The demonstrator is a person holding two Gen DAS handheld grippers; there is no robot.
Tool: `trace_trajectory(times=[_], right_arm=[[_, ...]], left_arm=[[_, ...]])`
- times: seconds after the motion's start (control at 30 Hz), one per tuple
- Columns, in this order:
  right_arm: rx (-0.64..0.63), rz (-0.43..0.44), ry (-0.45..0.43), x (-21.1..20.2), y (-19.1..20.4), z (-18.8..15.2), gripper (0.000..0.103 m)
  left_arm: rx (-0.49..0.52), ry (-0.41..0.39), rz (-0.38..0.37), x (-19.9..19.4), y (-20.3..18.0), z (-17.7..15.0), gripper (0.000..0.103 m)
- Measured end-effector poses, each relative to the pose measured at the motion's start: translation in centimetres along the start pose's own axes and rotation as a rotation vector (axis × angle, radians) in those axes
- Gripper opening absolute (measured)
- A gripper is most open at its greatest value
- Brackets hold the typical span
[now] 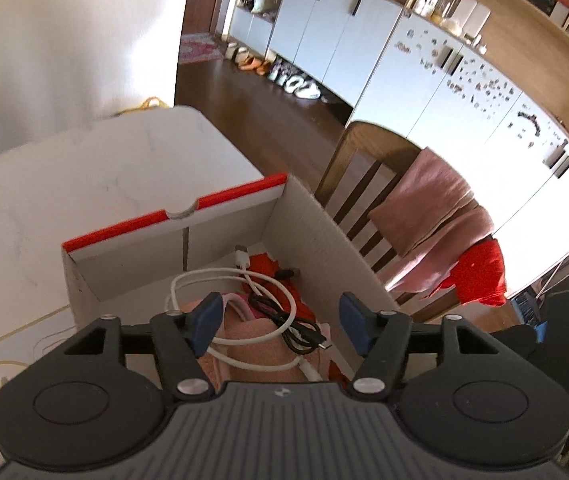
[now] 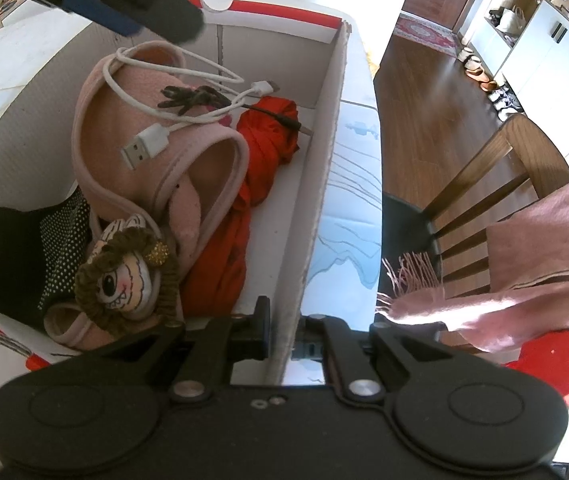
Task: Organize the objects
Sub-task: 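Open the left gripper to drop the white cable onto the pink towel, then move the left gripper back to the table over the blue box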
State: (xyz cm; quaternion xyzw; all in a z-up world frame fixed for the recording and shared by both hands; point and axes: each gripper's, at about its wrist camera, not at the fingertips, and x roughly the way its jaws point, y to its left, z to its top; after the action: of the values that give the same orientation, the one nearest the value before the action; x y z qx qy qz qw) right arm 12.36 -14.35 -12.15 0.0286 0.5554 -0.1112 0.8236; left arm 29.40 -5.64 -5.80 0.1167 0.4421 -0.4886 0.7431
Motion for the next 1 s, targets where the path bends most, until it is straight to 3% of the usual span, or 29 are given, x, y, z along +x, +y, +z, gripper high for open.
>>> trace_trajectory(times=[0.27,0.5,0.7,0.8,1.0], right_arm=[[0.002,-0.006,-0.002,-0.2,0.1,0.1,0.006],[0.0,-0.006,0.0,-0.3,0.1,0.1,0.006],[-0.003,-0.007,-0.001,-0.3,0.1,0.1,0.006],[-0.004,-0.009,0.002,-0.2,0.0,0.1,0.006],[-0.009,-0.015,0.005,-0.2,0.1,0.1,0.007]], left_arm=[[0.003,-0.074,0.003,-4.1,0.3,-0.9,0.073],[-0.004,-0.13,0.062,-7.5,1.6,-2.9,0.084],[-0.077,-0.162,0.106,-10.4,4.9,-5.1,0.087],[-0.119,-0.185,0.153,-11.6,6.9,-6.4,0.103],[-0.229,-0.184,0.226,-12.7,11.1,-9.5,0.103]])
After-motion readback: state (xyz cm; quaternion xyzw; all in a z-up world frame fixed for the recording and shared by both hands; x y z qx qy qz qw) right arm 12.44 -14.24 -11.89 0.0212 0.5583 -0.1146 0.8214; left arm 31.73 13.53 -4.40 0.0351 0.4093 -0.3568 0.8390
